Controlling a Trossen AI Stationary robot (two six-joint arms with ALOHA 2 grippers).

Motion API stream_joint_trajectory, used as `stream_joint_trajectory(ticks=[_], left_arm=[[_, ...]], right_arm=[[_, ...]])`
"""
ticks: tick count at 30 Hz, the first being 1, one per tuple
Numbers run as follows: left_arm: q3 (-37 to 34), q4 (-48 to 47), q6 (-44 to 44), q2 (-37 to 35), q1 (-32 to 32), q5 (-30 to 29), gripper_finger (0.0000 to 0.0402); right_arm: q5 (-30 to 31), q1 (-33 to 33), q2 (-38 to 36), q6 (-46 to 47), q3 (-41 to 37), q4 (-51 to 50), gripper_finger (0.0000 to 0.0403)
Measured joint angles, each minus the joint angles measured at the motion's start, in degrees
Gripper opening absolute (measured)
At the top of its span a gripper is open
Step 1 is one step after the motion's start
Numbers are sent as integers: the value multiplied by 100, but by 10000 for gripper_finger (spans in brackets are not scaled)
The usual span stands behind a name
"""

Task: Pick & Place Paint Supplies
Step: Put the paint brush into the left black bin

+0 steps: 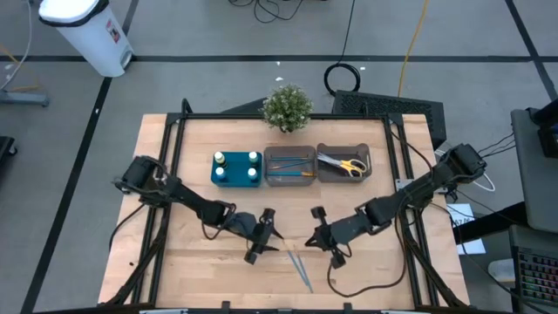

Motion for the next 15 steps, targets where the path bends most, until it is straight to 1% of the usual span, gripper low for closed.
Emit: stream_joint_trajectory(ticks=[4,6,10,15], left_arm=[[-1,570,-13,516,130,-42,186],[-1,663,-97,706,207,-37,186],[0,575,-500,834,356,222,186],[6,255,-649,835,386,264,186]], right_arm=[[5,-24,0,0,0,4,2],[3,-20,0,0,0,1,1],[2,-15,0,0,0,-4,2],[2,-15,0,0,0,-4,1]])
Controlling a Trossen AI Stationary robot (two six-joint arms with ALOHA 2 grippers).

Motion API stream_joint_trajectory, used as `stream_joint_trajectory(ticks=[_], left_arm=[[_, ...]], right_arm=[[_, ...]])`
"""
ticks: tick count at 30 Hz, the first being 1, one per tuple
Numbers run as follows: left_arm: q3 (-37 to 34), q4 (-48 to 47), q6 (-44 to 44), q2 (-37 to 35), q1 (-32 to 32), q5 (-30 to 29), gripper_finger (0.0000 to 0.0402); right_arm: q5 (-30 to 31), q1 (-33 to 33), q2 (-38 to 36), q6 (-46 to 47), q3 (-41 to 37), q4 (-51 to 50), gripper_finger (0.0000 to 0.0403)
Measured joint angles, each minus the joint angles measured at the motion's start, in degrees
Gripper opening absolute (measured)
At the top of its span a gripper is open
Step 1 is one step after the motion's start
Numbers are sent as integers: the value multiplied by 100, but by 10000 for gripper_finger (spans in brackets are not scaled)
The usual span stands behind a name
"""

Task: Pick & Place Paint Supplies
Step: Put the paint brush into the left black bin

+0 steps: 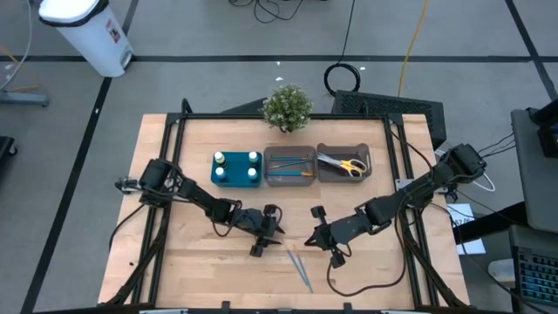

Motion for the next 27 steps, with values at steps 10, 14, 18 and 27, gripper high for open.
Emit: stream_joint_trajectory(ticks=[10,14,18,27], left_arm=[[260,-793,264,-13,-87,-48,186],[568,-1404,358,-13,-92,-31,175],[627,-1640,309,-15,-98,4,128],[632,-1982,158,-13,34,505,7]], right_arm=[[0,0,0,2,0,2,1],[0,0,0,2,0,2,1],[-2,0,0,20,0,4,1],[-3,0,0,107,0,4,4]])
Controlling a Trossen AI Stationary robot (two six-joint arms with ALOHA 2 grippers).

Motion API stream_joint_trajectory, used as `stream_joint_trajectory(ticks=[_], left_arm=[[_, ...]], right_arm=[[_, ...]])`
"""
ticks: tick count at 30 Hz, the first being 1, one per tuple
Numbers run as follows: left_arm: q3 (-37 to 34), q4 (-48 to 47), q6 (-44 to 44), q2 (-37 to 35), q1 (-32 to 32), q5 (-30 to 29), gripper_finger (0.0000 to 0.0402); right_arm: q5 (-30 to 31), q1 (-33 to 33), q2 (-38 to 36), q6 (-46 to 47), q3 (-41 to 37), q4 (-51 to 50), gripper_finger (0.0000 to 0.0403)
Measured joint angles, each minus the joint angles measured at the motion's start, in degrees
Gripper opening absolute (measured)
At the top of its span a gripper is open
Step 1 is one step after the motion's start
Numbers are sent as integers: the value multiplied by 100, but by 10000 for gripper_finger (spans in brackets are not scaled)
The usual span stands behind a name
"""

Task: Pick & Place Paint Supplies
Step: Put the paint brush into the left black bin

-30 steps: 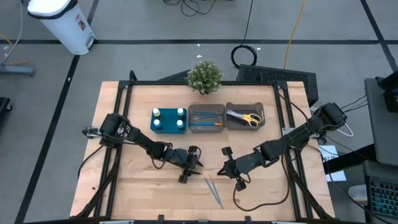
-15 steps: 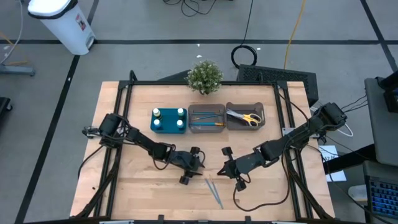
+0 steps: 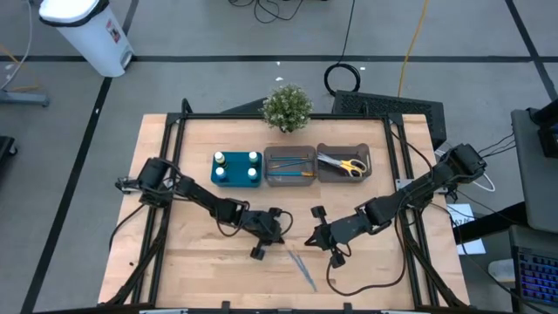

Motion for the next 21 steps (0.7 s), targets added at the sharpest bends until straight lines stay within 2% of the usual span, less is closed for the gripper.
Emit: stream_joint_trajectory(ticks=[10,14,21], left_arm=[[-18,-144,-117,-153,31,-22,7],[-62,-478,-241,-540,16,-433,4],[-62,-1189,-1224,-1308,-27,-1614,3]], right_arm=[[1,0,0,-9,0,-3,4],[3,0,0,-11,0,-44,4],[79,-13,0,-3,0,-42,4]])
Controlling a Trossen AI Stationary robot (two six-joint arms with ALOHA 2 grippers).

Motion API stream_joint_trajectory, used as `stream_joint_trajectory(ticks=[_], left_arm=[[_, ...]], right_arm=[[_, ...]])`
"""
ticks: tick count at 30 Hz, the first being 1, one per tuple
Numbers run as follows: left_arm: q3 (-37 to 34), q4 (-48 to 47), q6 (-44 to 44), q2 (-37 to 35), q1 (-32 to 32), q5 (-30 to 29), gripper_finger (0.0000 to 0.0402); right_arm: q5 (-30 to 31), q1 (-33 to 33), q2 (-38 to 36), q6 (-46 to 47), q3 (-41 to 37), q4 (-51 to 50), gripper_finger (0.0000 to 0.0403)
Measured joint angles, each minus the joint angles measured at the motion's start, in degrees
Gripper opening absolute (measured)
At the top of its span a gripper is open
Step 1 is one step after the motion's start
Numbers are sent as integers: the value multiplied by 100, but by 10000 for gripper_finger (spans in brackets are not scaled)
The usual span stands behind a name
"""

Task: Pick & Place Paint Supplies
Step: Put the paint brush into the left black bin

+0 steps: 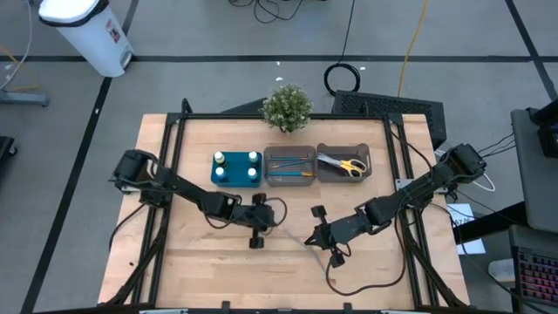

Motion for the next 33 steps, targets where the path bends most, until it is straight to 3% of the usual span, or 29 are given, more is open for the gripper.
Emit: stream_joint_trajectory(ticks=[5,9,17,23,28,33], left_arm=[[8,-251,-448,-358,-37,-537,3],[16,-294,-447,-471,-158,-824,2],[17,-336,-439,-467,-227,-911,1],[23,-315,-441,-467,-214,-1152,1],[24,-312,-436,-469,-216,-1453,1],[26,-321,-436,-471,-216,-1496,1]], right_arm=[[711,0,0,271,0,-3,7],[1058,-2,0,308,0,-2,33],[1573,-115,221,566,0,4,158],[1214,-476,738,987,-4,43,228],[924,-766,1174,1100,-8,189,236],[960,-973,1243,1294,-9,102,202]])
